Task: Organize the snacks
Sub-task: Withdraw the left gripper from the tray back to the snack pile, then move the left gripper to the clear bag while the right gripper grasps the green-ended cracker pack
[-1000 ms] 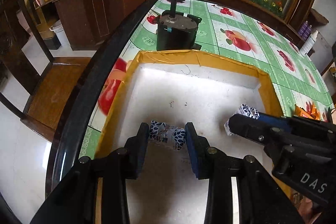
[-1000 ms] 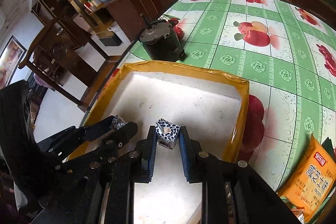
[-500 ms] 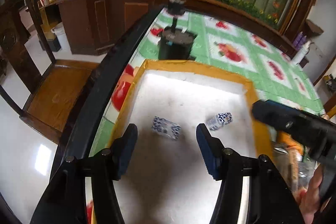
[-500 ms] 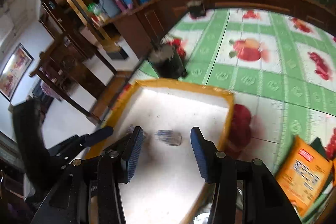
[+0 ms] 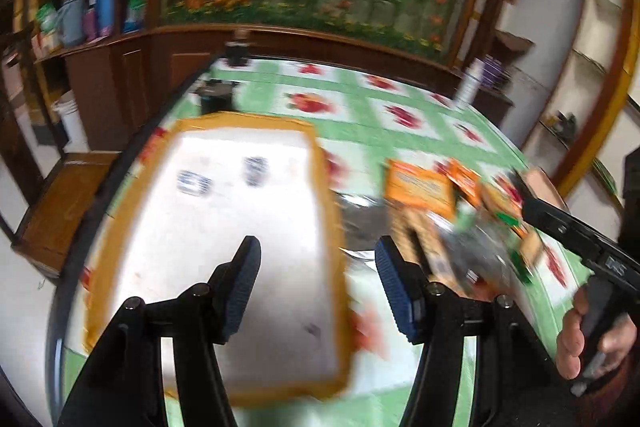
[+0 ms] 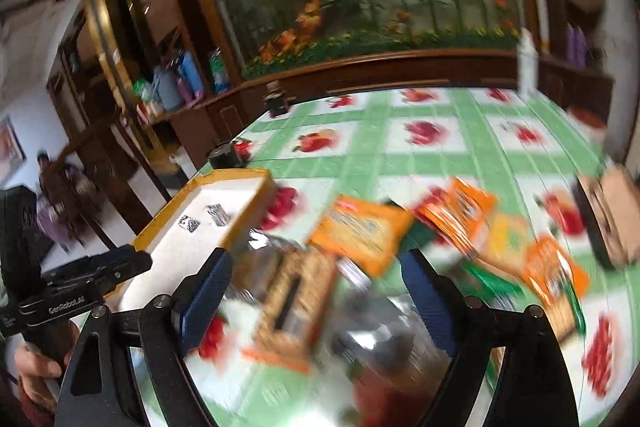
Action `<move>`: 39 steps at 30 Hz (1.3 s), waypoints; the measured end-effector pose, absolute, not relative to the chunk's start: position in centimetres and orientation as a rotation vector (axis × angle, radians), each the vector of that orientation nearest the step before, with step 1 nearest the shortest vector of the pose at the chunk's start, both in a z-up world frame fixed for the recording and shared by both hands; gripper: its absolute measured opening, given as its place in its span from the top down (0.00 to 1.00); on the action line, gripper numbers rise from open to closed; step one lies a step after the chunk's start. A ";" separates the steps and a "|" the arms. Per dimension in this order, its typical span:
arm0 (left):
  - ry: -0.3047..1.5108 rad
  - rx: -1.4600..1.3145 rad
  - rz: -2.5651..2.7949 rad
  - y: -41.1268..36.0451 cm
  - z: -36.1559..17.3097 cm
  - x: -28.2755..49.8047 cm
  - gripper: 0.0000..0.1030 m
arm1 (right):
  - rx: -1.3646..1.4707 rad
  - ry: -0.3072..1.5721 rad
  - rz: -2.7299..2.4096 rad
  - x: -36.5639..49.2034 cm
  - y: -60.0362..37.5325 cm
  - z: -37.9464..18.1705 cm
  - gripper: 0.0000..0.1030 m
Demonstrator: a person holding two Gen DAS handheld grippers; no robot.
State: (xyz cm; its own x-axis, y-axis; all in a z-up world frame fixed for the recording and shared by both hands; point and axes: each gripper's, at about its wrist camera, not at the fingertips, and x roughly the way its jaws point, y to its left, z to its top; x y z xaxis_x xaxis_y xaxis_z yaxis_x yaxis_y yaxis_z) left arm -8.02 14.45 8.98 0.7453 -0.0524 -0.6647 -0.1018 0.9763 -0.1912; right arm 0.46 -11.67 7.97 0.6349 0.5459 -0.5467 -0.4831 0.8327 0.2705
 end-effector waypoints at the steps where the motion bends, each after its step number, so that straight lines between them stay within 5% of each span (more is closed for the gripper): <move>1: 0.733 -0.209 0.008 13.4 8.9 -8.3 0.43 | 0.107 0.668 0.602 0.2 -12.6 7.5 0.13; 15: 0.846 -0.091 -0.227 3.1 5.3 -4.5 0.39 | 0.287 0.720 0.434 0.6 -23.0 2.7 0.15; 18: 0.909 0.000 -0.304 0.3 4.4 -2.1 0.25 | 0.332 0.737 0.444 1.0 -23.5 2.4 0.15; 23: 0.978 0.111 -0.239 -3.4 2.5 1.2 0.15 | 0.378 0.693 0.450 0.6 -24.5 2.6 0.15; 30: 0.943 0.191 -0.112 -5.7 0.6 4.2 0.12 | 0.459 0.674 0.416 0.4 -25.9 2.6 0.15; 33: 0.919 0.122 -0.150 -4.7 0.5 4.2 0.24 | 0.479 0.668 0.351 0.1 -26.6 2.6 0.15; 35: 0.914 0.099 -0.150 -4.1 0.7 4.4 0.53 | 0.489 0.690 0.337 0.5 -26.7 2.4 0.15; 39: 0.898 0.083 -0.190 -3.6 0.9 4.0 0.54 | 0.471 0.787 0.257 1.6 -26.4 1.6 0.15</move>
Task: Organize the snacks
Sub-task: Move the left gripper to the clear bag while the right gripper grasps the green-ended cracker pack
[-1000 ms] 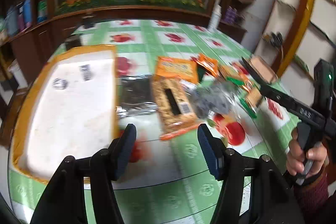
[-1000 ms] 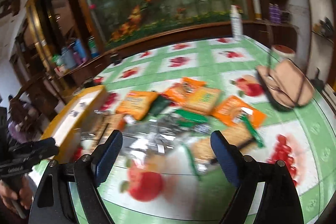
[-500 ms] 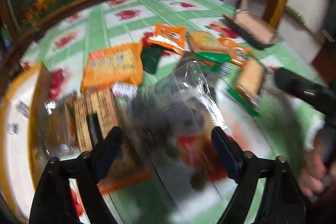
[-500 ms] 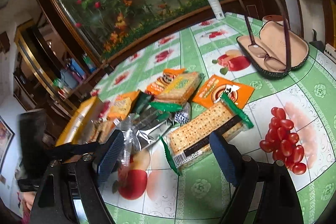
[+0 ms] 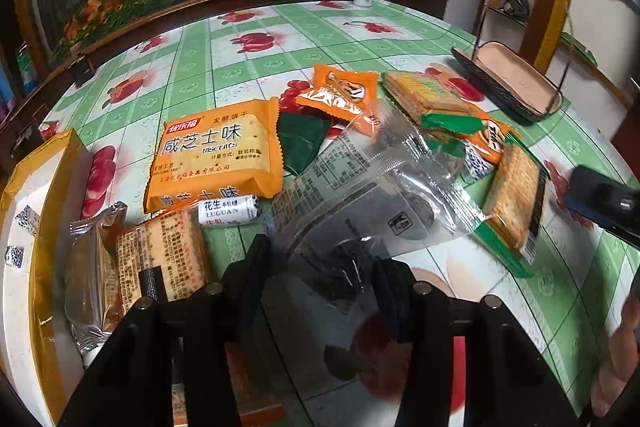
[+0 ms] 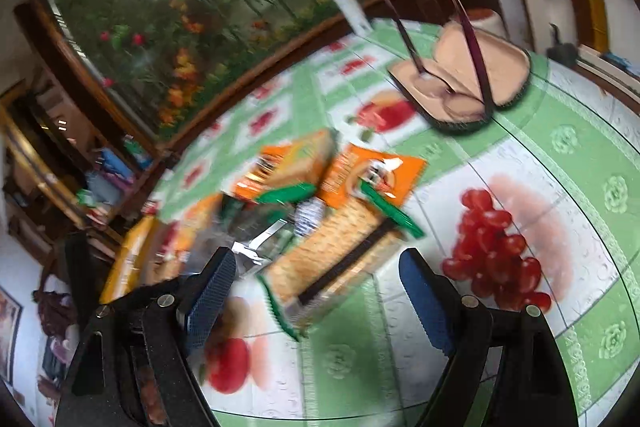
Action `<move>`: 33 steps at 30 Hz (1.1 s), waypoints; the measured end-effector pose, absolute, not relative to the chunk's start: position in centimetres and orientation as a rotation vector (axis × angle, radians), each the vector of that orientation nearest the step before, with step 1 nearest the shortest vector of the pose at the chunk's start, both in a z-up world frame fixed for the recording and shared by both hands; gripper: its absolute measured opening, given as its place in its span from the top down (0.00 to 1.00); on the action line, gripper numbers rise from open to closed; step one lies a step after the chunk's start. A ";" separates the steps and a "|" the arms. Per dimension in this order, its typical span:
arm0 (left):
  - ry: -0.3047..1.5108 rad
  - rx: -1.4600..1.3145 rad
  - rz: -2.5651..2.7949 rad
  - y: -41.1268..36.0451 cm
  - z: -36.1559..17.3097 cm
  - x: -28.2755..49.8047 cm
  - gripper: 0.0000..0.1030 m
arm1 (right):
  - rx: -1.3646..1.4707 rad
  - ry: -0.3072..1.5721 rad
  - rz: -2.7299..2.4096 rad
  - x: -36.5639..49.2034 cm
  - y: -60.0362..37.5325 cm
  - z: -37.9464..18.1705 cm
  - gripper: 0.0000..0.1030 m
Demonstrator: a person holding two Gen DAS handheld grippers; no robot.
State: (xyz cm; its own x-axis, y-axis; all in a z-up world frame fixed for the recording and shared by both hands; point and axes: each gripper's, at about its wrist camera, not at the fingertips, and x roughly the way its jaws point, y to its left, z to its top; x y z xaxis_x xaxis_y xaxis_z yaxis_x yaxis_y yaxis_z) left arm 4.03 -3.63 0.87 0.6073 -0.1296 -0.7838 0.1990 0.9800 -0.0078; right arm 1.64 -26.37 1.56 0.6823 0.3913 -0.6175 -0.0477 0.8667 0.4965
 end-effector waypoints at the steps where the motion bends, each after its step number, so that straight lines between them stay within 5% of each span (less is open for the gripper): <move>1: 0.899 0.083 -0.198 -3.6 0.9 3.9 0.55 | 0.468 0.808 0.238 1.9 -26.3 1.3 0.15; 12: 0.918 0.098 -0.414 -4.7 2.5 1.7 0.53 | 0.129 0.989 0.086 7.2 -21.6 0.7 0.16; 16: 0.843 0.062 -0.386 -3.0 4.1 1.1 0.21 | 0.014 0.980 0.104 6.9 -20.6 0.7 0.29; 33: 0.949 -0.027 -0.369 -1.3 2.2 3.5 0.16 | -0.026 0.927 0.388 5.9 -18.3 0.7 0.46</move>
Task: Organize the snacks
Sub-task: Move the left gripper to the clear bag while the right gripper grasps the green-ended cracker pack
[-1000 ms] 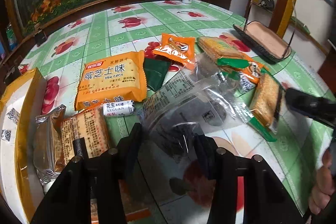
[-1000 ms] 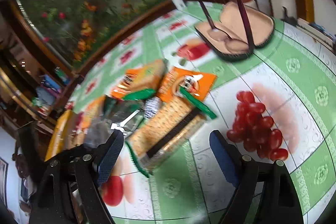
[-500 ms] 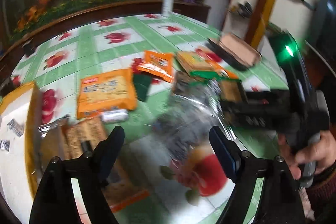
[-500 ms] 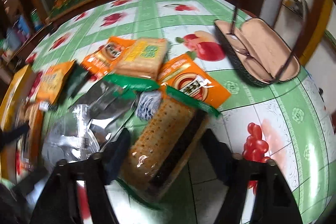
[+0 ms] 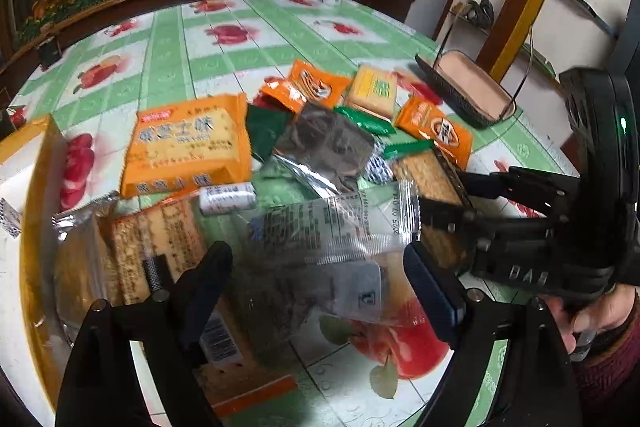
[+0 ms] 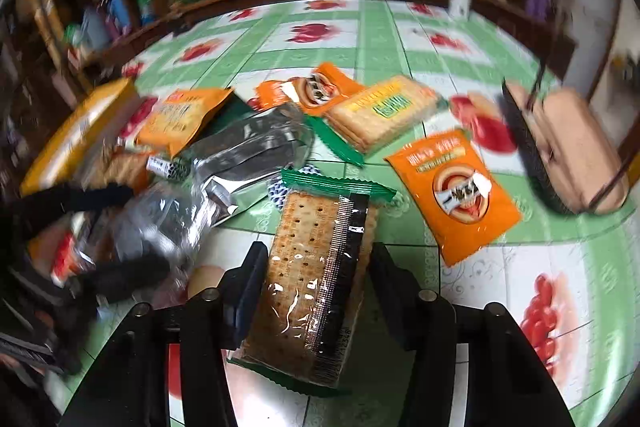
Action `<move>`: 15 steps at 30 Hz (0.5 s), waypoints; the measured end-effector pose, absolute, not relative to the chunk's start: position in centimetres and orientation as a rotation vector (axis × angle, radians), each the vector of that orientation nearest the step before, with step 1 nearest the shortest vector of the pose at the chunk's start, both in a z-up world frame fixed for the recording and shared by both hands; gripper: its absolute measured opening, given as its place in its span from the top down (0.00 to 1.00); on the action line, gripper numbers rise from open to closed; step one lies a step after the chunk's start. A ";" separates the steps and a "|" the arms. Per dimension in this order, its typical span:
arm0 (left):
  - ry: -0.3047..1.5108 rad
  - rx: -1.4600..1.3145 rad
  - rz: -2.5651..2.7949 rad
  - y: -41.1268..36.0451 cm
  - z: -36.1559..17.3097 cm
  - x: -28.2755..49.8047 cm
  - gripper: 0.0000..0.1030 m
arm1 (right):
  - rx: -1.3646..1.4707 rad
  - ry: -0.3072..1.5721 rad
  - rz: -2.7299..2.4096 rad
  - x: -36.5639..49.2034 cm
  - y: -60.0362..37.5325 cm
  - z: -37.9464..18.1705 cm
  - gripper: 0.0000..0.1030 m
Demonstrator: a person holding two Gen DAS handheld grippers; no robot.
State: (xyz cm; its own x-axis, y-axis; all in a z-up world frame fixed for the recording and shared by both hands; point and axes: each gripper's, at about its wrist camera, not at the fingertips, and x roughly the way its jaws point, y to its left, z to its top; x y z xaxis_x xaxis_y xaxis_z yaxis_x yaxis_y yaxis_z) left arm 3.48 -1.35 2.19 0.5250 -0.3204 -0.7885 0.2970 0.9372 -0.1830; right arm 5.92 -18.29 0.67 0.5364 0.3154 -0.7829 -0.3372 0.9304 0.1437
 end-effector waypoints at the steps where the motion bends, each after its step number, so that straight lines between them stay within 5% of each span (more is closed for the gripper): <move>1: 0.948 -0.019 -0.366 -1.5 2.1 3.4 0.14 | -0.028 0.910 0.392 5.8 -18.4 0.6 0.46; 5: 0.951 0.061 -0.335 -2.8 1.4 3.4 0.03 | -0.023 0.869 0.411 5.5 -18.7 0.4 0.46; 11: 0.924 0.061 -0.306 -3.0 0.7 3.9 0.04 | -0.010 0.864 0.421 5.5 -18.4 0.5 0.46; 12: 0.914 0.064 -0.307 -3.1 0.6 3.8 0.07 | -0.007 0.865 0.422 5.5 -18.4 0.5 0.46; 14: 0.897 0.073 -0.303 -3.4 0.6 3.6 0.45 | -0.001 0.865 0.431 5.5 -18.5 0.5 0.46; 15: 0.886 0.101 -0.283 -3.7 0.6 3.5 0.46 | 0.001 0.867 0.434 5.5 -18.5 0.5 0.46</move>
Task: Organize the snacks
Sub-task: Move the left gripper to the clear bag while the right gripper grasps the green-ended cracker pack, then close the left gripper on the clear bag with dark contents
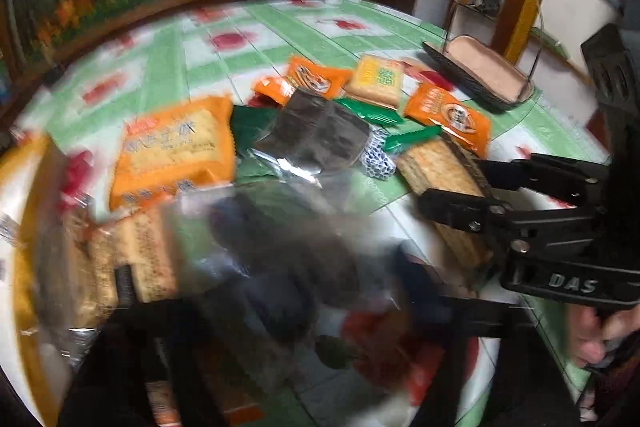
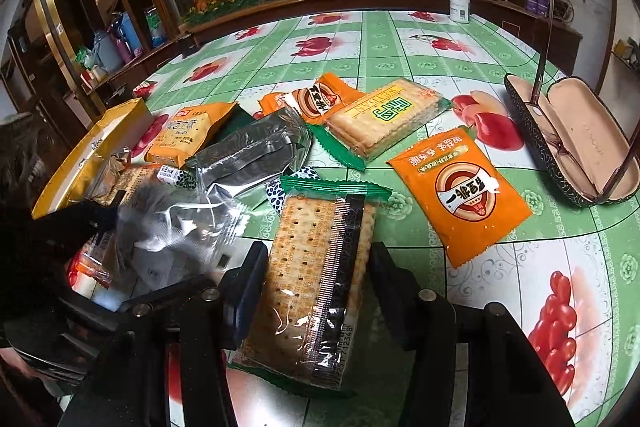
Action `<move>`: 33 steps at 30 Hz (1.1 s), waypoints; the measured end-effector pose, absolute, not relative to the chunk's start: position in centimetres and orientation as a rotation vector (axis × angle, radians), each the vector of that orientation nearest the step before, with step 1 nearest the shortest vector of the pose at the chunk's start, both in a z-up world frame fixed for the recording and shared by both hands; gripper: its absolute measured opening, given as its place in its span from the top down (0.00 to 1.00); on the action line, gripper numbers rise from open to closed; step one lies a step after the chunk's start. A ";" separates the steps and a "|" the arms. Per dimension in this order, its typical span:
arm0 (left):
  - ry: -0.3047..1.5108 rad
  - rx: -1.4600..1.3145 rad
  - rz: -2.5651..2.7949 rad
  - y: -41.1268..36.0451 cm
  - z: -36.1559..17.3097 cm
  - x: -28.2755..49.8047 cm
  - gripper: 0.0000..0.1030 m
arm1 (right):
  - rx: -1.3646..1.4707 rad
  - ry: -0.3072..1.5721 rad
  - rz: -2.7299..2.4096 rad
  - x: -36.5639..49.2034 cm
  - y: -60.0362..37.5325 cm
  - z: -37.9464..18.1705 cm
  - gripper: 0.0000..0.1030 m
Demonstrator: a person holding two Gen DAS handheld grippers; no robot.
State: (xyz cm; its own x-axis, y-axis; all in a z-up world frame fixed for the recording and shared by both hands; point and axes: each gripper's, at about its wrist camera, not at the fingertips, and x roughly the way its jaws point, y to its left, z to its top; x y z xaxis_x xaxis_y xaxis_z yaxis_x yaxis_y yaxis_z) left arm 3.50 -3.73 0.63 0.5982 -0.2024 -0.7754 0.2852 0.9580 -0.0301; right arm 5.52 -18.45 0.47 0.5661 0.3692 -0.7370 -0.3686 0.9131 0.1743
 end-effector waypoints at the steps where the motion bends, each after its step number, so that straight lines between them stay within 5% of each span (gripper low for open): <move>1: 0.886 0.099 -0.288 -3.8 0.6 3.5 0.47 | 0.006 0.866 0.433 5.5 -18.5 0.5 0.46; 9: 0.880 0.039 -0.306 -2.9 1.1 3.4 0.57 | 0.065 0.824 0.439 5.3 -19.5 1.3 0.46; 33: 0.759 -0.017 -0.281 -1.5 4.0 2.1 0.58 | 0.068 0.813 0.420 5.7 -19.5 1.4 0.46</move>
